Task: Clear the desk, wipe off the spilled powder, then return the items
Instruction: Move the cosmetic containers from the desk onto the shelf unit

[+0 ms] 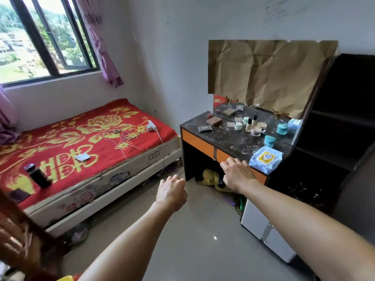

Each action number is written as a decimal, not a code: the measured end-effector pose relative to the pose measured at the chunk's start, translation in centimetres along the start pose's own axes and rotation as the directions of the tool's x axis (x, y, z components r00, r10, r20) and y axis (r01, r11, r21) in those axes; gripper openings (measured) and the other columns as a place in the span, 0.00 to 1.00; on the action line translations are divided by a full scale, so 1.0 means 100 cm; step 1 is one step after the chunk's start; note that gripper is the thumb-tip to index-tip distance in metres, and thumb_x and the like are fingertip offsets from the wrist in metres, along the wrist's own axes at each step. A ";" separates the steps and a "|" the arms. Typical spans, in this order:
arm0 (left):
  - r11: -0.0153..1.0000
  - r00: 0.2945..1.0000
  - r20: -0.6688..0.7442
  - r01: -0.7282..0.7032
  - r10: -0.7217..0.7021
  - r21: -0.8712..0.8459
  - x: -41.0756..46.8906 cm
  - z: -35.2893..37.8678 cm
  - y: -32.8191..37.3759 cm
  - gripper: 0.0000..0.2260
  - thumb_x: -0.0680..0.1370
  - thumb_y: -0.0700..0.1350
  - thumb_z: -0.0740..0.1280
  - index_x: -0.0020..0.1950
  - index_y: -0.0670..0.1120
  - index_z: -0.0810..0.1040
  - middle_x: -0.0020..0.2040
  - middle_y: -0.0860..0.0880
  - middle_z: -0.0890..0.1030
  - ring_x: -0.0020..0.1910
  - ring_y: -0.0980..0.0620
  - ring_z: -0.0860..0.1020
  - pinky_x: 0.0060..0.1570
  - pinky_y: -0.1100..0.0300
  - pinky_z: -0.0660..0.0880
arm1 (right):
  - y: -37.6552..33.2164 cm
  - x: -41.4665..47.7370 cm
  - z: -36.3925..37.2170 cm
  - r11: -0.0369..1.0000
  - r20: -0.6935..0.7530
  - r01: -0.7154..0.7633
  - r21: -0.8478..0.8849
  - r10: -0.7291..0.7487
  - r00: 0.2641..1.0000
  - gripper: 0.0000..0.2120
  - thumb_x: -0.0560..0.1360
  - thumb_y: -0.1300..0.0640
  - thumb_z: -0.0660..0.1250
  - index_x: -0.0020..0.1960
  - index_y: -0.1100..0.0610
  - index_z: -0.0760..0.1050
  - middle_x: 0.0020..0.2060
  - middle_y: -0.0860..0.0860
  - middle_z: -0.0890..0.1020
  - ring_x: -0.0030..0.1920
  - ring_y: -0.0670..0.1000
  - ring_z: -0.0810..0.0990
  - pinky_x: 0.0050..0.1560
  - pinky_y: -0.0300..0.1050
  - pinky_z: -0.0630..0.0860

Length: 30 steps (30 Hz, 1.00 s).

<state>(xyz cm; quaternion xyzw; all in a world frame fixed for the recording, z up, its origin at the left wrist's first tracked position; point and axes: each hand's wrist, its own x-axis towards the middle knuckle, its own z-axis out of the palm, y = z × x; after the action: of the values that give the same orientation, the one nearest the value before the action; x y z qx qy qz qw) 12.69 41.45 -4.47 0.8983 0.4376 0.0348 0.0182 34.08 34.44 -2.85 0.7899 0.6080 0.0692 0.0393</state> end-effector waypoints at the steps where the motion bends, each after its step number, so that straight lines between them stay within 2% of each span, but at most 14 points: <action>1: 1.000 1.000 -0.003 -0.013 0.013 -0.001 0.021 -0.001 -0.009 0.11 0.77 0.47 0.59 0.58 0.48 0.75 0.55 0.48 0.74 0.58 0.46 0.72 0.55 0.54 0.67 | 0.000 0.020 -0.001 1.000 -0.006 -0.010 0.009 0.011 1.000 0.17 0.75 0.53 0.60 0.62 0.55 0.68 0.58 0.55 0.73 0.59 0.57 0.72 0.57 0.53 0.69; 7: 0.997 0.999 0.009 -0.052 0.053 -0.049 0.133 -0.002 -0.034 0.09 0.76 0.45 0.59 0.52 0.46 0.76 0.52 0.47 0.75 0.56 0.45 0.73 0.55 0.52 0.68 | 0.010 0.112 0.008 0.998 0.021 -0.055 0.025 0.054 0.998 0.16 0.75 0.53 0.59 0.62 0.54 0.67 0.59 0.55 0.72 0.59 0.58 0.72 0.57 0.53 0.69; 15: 0.992 0.994 0.027 -0.106 0.109 -0.070 0.285 0.029 -0.052 0.09 0.77 0.48 0.60 0.52 0.47 0.75 0.52 0.48 0.75 0.56 0.46 0.73 0.54 0.53 0.67 | 0.053 0.252 0.049 0.997 0.049 -0.078 0.024 0.077 0.996 0.16 0.76 0.53 0.59 0.62 0.55 0.67 0.60 0.55 0.72 0.60 0.57 0.71 0.57 0.52 0.68; 23: 0.991 0.995 0.053 -0.076 0.082 -0.108 0.439 0.039 -0.087 0.08 0.76 0.49 0.60 0.50 0.48 0.75 0.52 0.50 0.75 0.55 0.47 0.74 0.51 0.55 0.67 | 0.098 0.414 0.084 0.987 0.094 -0.117 0.108 0.107 0.990 0.16 0.76 0.53 0.59 0.62 0.54 0.68 0.59 0.55 0.73 0.59 0.57 0.72 0.57 0.52 0.69; 30: 0.984 0.989 0.120 -0.062 0.083 -0.164 0.542 0.073 -0.115 0.05 0.76 0.48 0.59 0.46 0.48 0.73 0.49 0.50 0.75 0.53 0.48 0.74 0.48 0.56 0.67 | 0.116 0.517 0.122 0.982 0.206 -0.145 0.120 0.118 0.971 0.17 0.76 0.51 0.60 0.63 0.54 0.68 0.60 0.55 0.73 0.60 0.57 0.72 0.58 0.52 0.69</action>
<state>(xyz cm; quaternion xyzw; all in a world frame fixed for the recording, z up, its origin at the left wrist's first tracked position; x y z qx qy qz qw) 37.53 91.17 -9.97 0.9097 0.3983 0.0134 0.1165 60.02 81.71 -10.01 0.8323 0.5507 -0.0483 0.0418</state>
